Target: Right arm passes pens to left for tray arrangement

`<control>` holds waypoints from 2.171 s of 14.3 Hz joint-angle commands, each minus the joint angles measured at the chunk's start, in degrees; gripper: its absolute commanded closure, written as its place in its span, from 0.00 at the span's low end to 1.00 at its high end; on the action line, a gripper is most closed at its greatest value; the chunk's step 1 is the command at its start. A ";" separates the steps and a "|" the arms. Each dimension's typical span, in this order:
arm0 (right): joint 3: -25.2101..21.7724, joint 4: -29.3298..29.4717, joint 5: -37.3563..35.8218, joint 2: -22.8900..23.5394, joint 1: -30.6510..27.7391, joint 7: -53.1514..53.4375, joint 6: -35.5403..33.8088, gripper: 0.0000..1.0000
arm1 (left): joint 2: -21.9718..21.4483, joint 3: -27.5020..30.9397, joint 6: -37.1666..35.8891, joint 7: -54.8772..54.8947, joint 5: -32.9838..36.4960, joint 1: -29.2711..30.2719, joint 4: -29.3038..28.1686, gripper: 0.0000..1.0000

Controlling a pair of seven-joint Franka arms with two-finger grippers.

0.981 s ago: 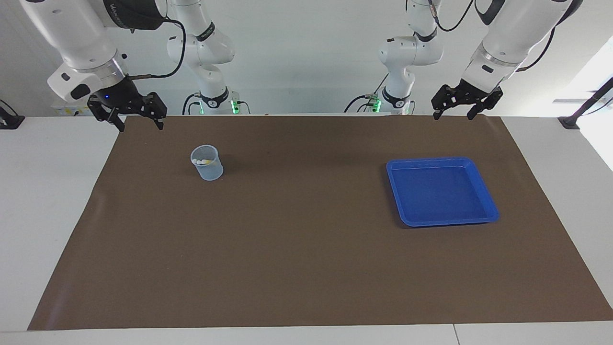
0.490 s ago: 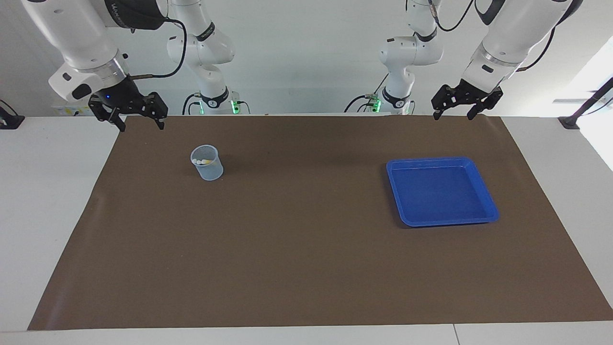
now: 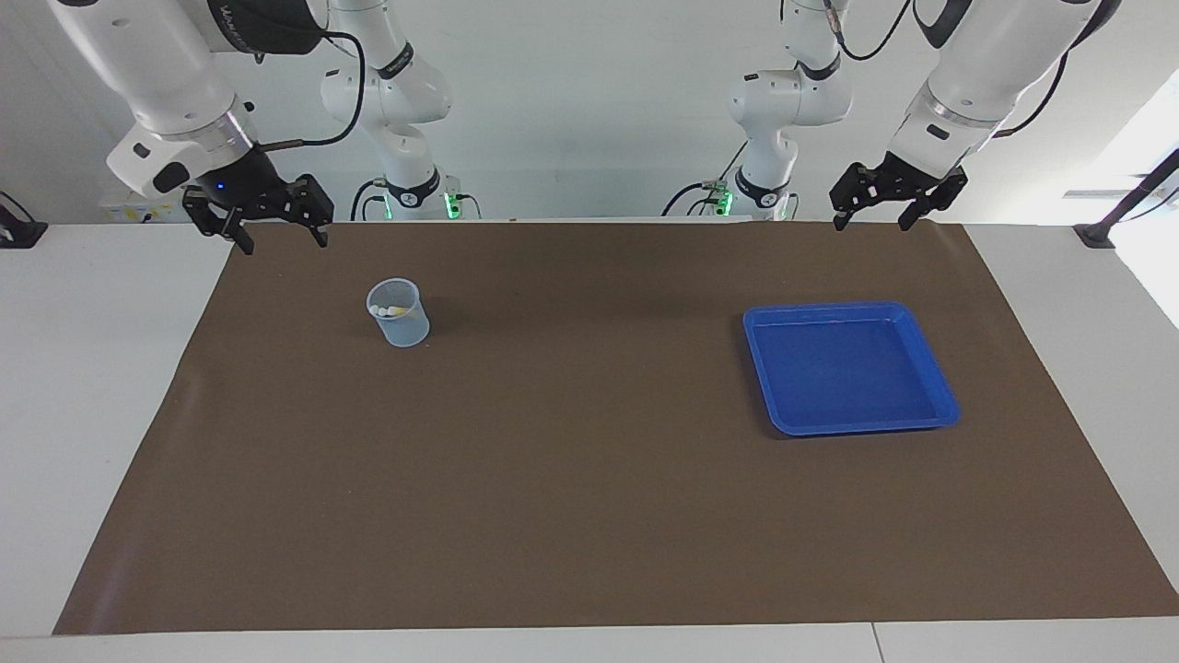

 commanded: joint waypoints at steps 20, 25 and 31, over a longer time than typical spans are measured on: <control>0.93 -36.80 5.25 -7.18 5.45 -80.14 27.22 0.29 | -0.10 0.16 -0.10 -0.24 0.09 0.24 0.14 0.00; 0.84 -39.96 5.25 -7.62 4.83 -83.55 29.49 0.29 | -0.01 0.16 -0.10 -0.24 0.00 0.24 0.14 0.00; 0.84 -40.85 5.25 -6.65 3.61 -87.51 31.44 0.29 | -0.10 0.24 -0.10 -0.24 0.09 0.24 0.14 0.00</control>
